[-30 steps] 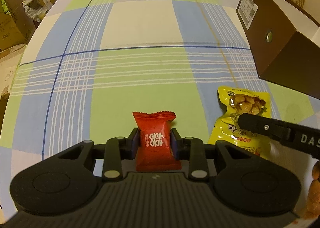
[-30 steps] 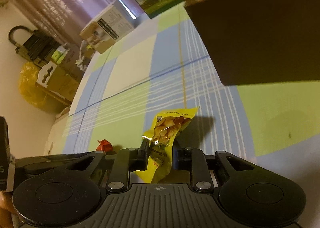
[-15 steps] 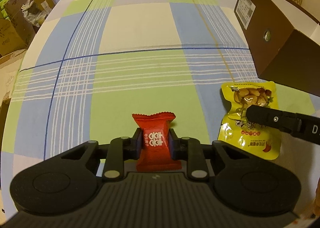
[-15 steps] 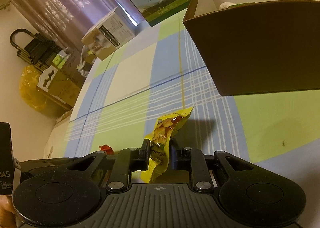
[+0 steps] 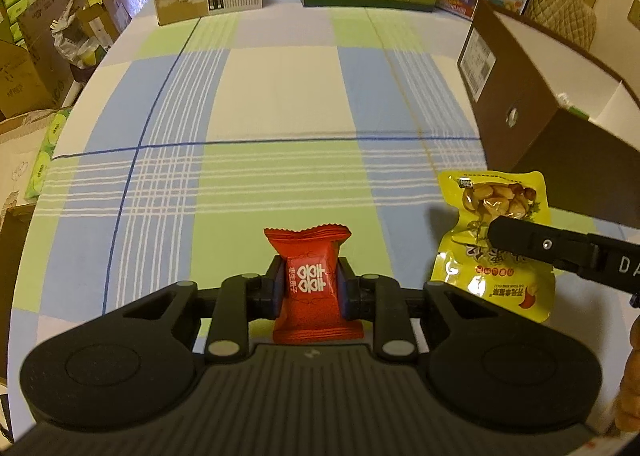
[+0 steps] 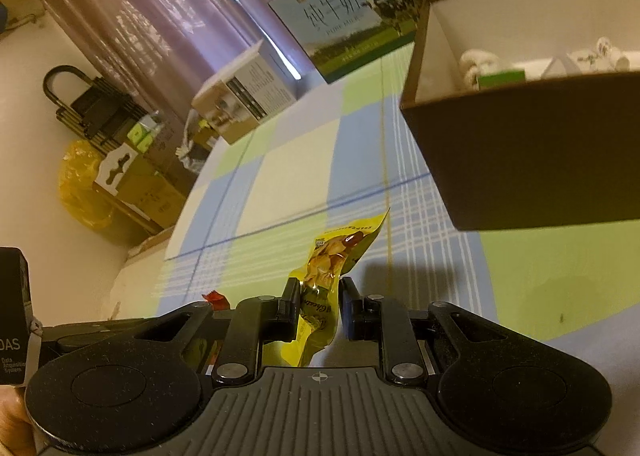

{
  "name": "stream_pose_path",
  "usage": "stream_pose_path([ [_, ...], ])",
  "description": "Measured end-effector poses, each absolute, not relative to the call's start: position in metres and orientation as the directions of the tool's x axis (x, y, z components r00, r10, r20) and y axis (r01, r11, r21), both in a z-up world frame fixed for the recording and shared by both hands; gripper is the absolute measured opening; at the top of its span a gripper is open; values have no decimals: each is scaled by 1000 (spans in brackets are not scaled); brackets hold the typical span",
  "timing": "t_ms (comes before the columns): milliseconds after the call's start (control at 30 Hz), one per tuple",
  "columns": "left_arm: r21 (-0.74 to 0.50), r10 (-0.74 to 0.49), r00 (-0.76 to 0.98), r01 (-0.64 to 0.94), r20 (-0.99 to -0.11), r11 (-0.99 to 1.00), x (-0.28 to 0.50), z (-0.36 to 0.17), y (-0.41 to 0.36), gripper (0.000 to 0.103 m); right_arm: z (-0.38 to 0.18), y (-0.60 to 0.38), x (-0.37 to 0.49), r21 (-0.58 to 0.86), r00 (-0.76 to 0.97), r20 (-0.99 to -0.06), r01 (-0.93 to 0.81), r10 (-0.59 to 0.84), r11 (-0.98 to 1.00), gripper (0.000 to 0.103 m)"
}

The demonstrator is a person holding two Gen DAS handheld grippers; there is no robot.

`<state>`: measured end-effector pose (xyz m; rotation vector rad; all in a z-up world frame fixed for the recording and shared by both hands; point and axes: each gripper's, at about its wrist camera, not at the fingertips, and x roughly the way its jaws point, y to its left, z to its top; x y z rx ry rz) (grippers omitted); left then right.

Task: Organize objects
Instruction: 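Lift and carry the red packet and yellow bag in both grippers to the brown box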

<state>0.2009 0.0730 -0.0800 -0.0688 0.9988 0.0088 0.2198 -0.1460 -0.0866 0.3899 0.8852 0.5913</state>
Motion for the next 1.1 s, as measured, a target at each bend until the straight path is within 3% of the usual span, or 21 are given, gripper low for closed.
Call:
stream_pose_path([
  [633,-82,-90,661,43,-745,996,200,11,16,21,-4,-197,202,527,617,-475,-371,627,764,17],
  [1100,-105,-210,659,195,-723,975,251,42,-77,21,28,-287,236,561,777,-429,-170,461,810,17],
])
